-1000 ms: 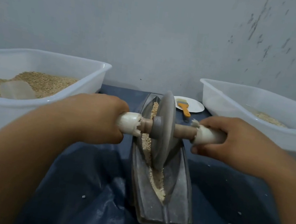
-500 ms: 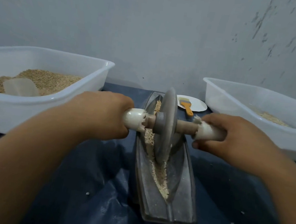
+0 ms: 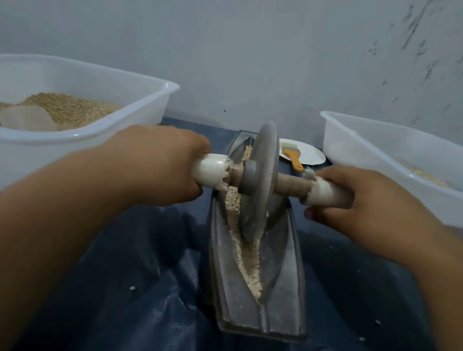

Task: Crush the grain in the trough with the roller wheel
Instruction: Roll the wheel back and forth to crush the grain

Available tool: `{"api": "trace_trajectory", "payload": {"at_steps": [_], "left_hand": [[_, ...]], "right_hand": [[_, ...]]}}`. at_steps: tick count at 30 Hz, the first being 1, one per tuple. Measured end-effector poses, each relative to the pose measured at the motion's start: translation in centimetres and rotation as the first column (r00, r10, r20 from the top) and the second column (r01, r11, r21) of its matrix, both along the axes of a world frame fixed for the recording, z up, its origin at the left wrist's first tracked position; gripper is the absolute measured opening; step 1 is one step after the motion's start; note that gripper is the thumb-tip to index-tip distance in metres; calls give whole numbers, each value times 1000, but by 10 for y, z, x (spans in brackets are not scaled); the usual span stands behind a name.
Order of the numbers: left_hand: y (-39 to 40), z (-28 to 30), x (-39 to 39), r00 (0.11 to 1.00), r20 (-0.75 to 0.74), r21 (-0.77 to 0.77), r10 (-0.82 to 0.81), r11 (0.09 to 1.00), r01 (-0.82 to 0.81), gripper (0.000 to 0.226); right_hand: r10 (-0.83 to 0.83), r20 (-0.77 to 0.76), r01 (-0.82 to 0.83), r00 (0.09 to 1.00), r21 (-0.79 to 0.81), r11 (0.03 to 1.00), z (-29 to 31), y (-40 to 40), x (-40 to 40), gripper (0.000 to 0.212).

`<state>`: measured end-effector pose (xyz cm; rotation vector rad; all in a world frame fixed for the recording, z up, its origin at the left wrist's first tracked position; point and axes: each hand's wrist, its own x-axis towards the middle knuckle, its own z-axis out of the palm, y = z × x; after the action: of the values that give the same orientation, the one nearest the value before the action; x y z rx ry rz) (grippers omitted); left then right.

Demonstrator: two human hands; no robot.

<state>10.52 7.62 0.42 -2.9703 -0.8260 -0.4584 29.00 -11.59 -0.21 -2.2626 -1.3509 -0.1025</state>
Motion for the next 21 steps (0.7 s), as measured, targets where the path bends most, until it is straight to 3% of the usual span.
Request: {"api": "trace_trajectory", "payload": {"at_steps": [2, 4, 6, 8, 12, 14, 17, 21], "left_hand": [[0, 0, -2, 1000, -5, -13, -18, 1000, 17, 21], [-1, 7, -8, 998, -40, -31, -49, 998, 48, 21], [-3, 15, -15, 990, -105, -125, -92, 989, 79, 23], [-5, 18, -18, 982, -151, -196, -110, 977, 80, 25], [0, 6, -6, 997, -77, -112, -1, 994, -8, 19], [0, 2, -2, 999, -42, -75, 21, 997, -24, 18], [-1, 5, -5, 998, -65, -40, -21, 999, 19, 20], [-8, 19, -20, 984, -151, -135, -90, 988, 70, 26]], "right_hand": [[11, -37, -12, 999, -35, 999, 4, -5, 0, 29], [41, -130, -59, 991, -138, 989, 14, -18, 0, 44], [78, -192, -123, 978, -235, 964, 22, -29, -3, 57], [94, -221, -144, 971, -223, 964, 24, -29, -3, 59], [-2, -33, 2, 999, -19, 1000, 5, -5, -1, 37], [-42, 31, 42, 999, -3, 999, 1, 0, -2, 34], [-20, -67, 12, 998, -117, 993, 10, -13, -3, 40], [42, -164, -91, 985, -299, 950, 26, -33, -7, 62]]}}
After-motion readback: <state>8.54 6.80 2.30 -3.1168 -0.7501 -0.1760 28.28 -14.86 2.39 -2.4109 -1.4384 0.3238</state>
